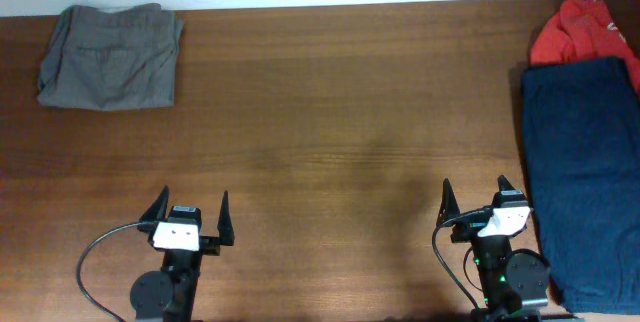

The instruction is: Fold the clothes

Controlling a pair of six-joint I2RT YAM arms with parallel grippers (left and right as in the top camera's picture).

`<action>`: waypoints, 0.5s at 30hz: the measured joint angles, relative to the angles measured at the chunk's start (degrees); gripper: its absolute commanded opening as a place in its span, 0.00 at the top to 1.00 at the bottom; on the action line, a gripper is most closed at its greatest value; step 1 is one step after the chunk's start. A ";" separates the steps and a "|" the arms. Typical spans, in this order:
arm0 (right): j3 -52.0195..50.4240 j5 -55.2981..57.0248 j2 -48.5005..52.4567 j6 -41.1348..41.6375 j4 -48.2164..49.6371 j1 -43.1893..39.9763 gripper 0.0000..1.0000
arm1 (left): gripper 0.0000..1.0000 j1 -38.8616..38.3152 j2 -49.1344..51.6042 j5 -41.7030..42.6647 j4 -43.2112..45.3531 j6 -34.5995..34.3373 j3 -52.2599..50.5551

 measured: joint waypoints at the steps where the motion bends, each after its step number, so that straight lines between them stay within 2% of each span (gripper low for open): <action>1: 0.00 0.00 0.00 -0.02 -0.02 0.00 0.02 | 0.01 0.00 0.00 0.00 0.00 0.00 0.00; 9: 0.00 -0.02 0.00 -0.02 0.02 0.00 0.02 | 0.01 0.00 0.00 0.00 0.00 0.00 0.00; 11: 0.00 -3.30 0.00 1.22 0.39 0.00 0.02 | 0.01 0.00 0.00 0.00 0.00 0.00 0.00; 15: 0.00 -22.40 0.00 15.78 1.66 0.02 0.02 | 0.01 0.00 0.00 0.00 0.00 0.00 0.00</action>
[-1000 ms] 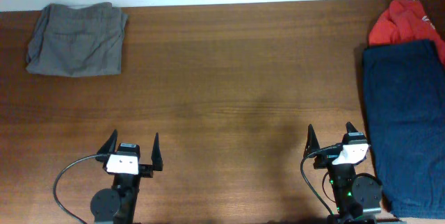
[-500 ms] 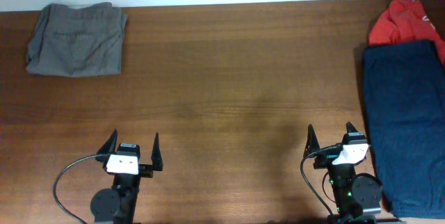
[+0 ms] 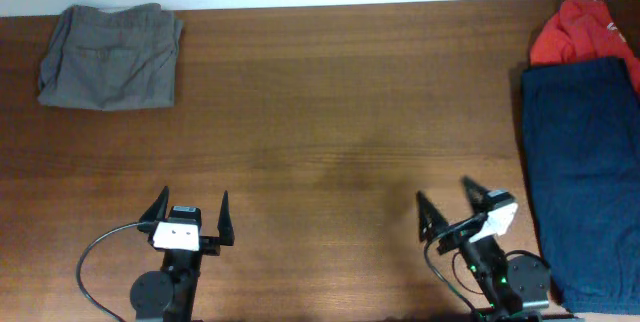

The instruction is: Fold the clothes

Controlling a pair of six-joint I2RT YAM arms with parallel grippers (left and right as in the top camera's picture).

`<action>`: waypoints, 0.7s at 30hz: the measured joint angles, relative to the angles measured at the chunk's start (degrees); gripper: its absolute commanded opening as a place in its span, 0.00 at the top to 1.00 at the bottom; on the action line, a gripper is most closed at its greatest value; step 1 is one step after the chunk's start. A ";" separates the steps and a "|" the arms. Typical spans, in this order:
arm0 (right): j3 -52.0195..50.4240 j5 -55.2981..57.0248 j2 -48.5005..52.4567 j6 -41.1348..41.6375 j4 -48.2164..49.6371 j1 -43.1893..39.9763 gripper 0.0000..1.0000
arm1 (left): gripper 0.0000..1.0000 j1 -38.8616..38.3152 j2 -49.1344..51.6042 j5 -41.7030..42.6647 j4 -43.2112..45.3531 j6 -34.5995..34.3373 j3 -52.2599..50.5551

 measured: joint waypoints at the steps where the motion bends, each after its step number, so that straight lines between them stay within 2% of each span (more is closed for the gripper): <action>1: 0.00 -6.60 0.00 4.00 -0.02 0.02 0.02 | 0.01 0.00 0.00 0.00 0.00 0.00 0.00; 4: 0.00 -15.82 0.00 12.98 1.64 0.02 0.02 | 0.01 0.00 0.00 0.00 0.00 0.00 0.00; 6: 0.00 -19.26 0.02 18.21 7.89 0.02 0.02 | 0.01 0.00 0.00 0.00 0.02 0.00 0.00; 11: 0.00 -19.39 -0.17 22.23 20.85 0.02 0.02 | 0.01 0.00 0.00 0.00 0.00 0.00 0.00; 15: 0.09 -13.16 -0.15 22.16 20.98 0.07 0.02 | 0.01 0.00 0.00 0.00 0.02 0.00 0.00; 18: 3.74 -8.39 2.01 17.35 20.70 0.07 0.02 | 0.01 0.00 0.00 0.00 0.02 0.00 0.00; 21: 11.47 -4.55 8.31 11.06 18.84 0.09 0.02 | 0.01 0.00 0.02 0.00 0.04 0.00 0.00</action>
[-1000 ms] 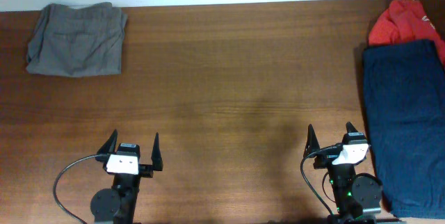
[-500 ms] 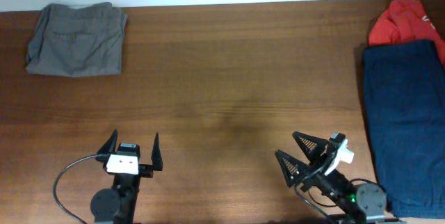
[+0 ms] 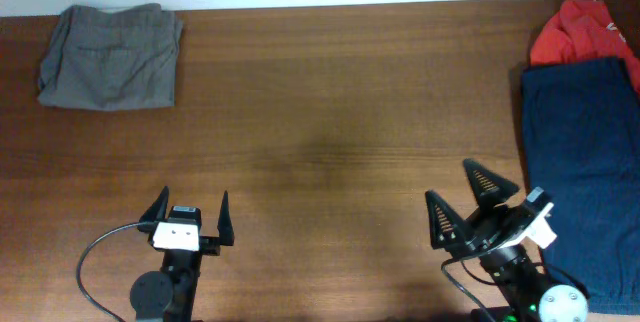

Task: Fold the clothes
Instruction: 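Reach the right gripper to the navy trousers stack and grasp the top pair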

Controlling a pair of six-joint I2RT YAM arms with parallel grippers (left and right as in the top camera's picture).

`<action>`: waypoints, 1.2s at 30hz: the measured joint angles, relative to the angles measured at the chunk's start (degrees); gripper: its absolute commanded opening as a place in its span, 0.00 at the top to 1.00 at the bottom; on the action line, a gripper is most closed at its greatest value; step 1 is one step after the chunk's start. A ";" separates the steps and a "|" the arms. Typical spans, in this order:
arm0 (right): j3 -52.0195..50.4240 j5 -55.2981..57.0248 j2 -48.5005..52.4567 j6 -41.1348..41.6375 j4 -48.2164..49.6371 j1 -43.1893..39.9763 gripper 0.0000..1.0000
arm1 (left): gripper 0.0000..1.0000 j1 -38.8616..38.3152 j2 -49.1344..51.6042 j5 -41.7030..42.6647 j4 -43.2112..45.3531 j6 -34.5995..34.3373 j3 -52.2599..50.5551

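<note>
A navy garment (image 3: pixel 585 167) lies spread along the table's right edge, with a red garment (image 3: pixel 580 30) bunched at its far end. Grey folded shorts (image 3: pixel 108 57) rest at the far left corner. My right gripper (image 3: pixel 465 202) stands open near the front, turned toward the upper left, just left of the navy garment and touching nothing. At the front left my left gripper (image 3: pixel 190 212) is open too, its fingers pointing away over bare wood.
The brown wooden table (image 3: pixel 320 112) runs the full width under a white wall at the back. Black cables loop beside each arm base at the front edge.
My right gripper has lifted and swung, its fingers now look larger and spread wider, its wrist nearer the navy garment. The left arm and all clothes are unchanged.
Both grippers first rested open at the front, pointing straight away. Then the right gripper had turned leftward and shifted left. Now it sits higher and further rotated beside the navy garment. The left gripper stayed still throughout.
</note>
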 measured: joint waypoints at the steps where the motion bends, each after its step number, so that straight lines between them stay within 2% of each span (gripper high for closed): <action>1: 2.93 1.25 3.32 -2.32 -1.62 -0.02 0.02 | 0.01 0.00 -0.02 0.00 -0.04 0.00 0.00; 5: 17.59 10.99 21.20 -12.17 -11.91 -0.02 0.02 | 0.01 0.00 -0.11 0.00 -0.04 0.02 0.00; 9: 39.47 25.68 42.32 -23.54 -29.03 -0.02 0.02 | 0.01 0.00 -0.11 0.00 -0.04 0.13 0.00; 14: 59.63 39.74 64.26 -33.20 -45.29 -1.90 0.02 | 0.01 0.00 -0.07 0.00 -0.04 0.11 0.00; 16: 63.76 42.16 70.55 -35.19 -49.51 -3.08 0.02 | 0.01 0.00 0.00 0.00 -0.04 0.11 0.00; 23: 66.88 51.80 85.44 -39.43 -41.55 -6.86 0.02 | 0.01 0.00 -0.02 0.00 -0.04 0.11 0.02; 27: 66.90 53.86 96.19 -42.51 -39.30 -10.95 0.02 | 0.01 0.00 -0.02 0.00 -0.04 0.11 0.00; 34: 66.90 55.39 107.12 -43.39 -32.74 -14.32 0.00 | 0.01 0.00 -0.02 0.00 -0.04 0.11 0.00; 36: 66.90 55.54 109.15 -43.36 -32.11 -14.93 0.07 | 0.01 0.00 -0.02 0.00 -0.04 0.13 0.00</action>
